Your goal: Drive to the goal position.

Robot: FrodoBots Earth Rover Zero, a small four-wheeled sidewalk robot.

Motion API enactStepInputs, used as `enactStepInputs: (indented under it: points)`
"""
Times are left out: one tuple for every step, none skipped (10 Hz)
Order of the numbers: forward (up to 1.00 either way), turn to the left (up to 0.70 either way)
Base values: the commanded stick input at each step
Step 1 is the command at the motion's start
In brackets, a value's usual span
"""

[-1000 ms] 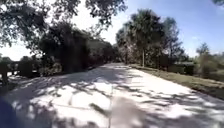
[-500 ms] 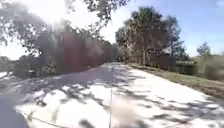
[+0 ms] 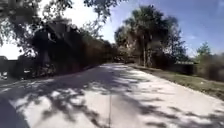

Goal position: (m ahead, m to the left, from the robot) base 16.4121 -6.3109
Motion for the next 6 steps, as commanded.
enactStepInputs:
  points:
    - [0.70,0.00]
    - [0.70,0.00]
    - [0.70,0.00]
    - [0.70,0.00]
    - [0.70,0.00]
    - [0.70,0.00]
